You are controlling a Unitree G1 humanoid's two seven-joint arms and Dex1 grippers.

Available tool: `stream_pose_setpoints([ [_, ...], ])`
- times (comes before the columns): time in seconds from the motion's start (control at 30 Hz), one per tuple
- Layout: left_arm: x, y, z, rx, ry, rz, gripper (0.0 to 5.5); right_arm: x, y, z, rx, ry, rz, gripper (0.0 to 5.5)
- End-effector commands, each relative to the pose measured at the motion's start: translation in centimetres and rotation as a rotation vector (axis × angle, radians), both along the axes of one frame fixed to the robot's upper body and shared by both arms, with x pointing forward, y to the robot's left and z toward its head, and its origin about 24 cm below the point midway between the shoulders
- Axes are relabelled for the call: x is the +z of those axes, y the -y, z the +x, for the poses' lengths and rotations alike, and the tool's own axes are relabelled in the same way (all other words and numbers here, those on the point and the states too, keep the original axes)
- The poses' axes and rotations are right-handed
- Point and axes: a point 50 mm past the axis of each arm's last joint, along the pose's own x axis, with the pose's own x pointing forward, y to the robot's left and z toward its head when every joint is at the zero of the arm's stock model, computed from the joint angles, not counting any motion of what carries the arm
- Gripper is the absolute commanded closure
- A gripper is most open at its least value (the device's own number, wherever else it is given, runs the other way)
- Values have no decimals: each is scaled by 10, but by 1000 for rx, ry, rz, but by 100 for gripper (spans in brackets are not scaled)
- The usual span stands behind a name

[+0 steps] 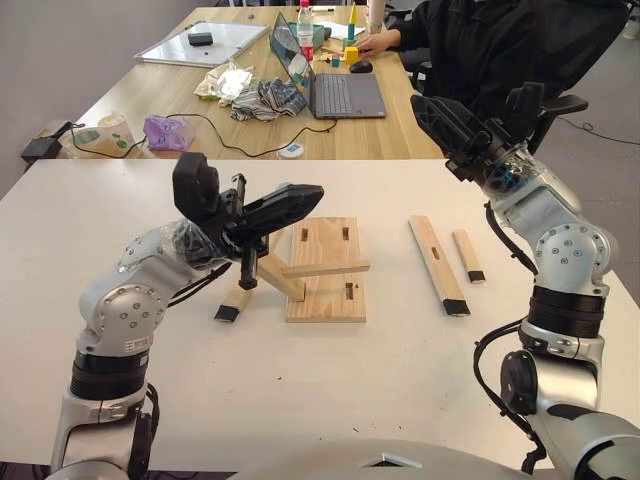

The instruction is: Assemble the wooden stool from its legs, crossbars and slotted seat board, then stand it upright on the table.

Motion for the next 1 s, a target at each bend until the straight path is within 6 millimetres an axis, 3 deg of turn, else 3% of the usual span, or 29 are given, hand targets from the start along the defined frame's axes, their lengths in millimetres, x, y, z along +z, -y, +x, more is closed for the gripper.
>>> stream_pose_setpoints([
  [0.03, -1, -1, -3, -12, -50, -28, 547, 4, 1, -1, 3, 15, -26, 133],
  [0.13, 43, -8, 3, 29, 57, -158, 547, 2, 1, -1, -3, 11, -31, 133],
  [0.23, 62, -20, 23, 266, 67, -172, 547, -6, 10, 6, -98, -44, -113, 133],
  [0.3, 49, -29, 45, 536, -9, -89, 547, -20, 24, 15, -238, -134, -218, 133],
  [0.37, 17, -42, 63, 789, -151, 62, 547, -33, 40, 17, -350, -217, -299, 133],
  [0.43, -3, -65, 76, 1043, -252, 184, 547, -42, 53, 14, -403, -272, -342, 133],
  [0.57, -24, -109, 86, 1347, -369, 420, 547, -57, 59, 9, -438, -329, -400, 133],
  [0.7, -58, -126, 76, 1325, -349, 738, 547, -63, 59, 4, -446, -338, -428, 133],
  [0.83, -62, -136, 73, 1229, -385, 800, 547, -69, 56, 4, -455, -348, -409, 133],
  [1.0, -85, -125, 62, 1069, -475, 875, 547, -72, 52, 5, -471, -344, -396, 133],
])
